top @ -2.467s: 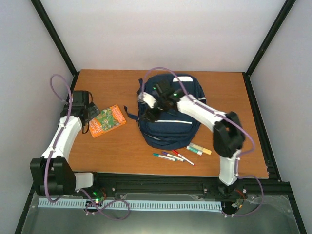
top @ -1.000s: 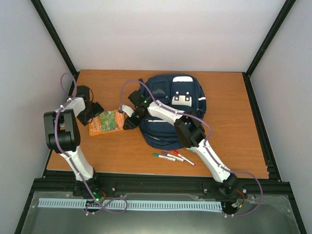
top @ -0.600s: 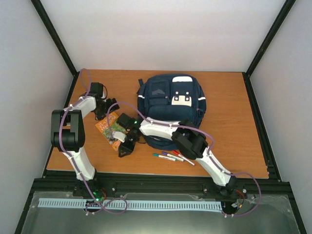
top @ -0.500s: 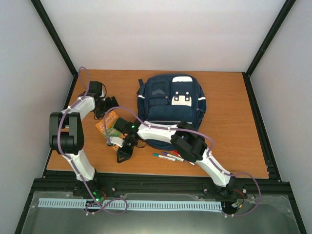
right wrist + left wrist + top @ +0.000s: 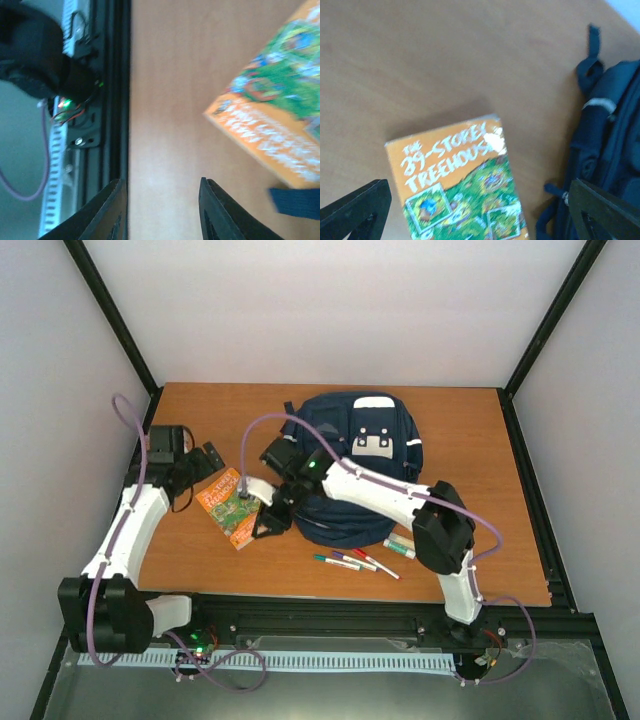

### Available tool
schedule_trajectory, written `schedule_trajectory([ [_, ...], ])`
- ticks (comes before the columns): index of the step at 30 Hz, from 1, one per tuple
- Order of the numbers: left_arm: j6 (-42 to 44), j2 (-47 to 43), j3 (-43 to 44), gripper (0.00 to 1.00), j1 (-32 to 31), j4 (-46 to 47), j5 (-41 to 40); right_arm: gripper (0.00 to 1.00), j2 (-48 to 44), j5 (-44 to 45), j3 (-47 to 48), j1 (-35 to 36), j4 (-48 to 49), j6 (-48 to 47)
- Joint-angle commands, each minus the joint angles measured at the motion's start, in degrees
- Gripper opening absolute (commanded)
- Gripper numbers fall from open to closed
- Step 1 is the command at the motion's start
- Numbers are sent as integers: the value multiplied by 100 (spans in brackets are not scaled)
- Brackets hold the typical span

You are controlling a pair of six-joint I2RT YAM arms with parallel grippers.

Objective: Pack the student bag
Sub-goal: Adjust the book at the center of the board.

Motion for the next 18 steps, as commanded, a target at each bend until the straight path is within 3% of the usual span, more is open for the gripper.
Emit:
schedule_trajectory([
  [1,-275,-351,-518,99,60,-146,50,41,106,456,374,-502,141,-108],
  [7,-688,-532,-1126,95,81,128,334,44,1117,907,1457,-891,258,-5],
  [18,-1490,-518,-2010,92,95,405,0,54,3036,1281,3378,-1042,-32,317],
])
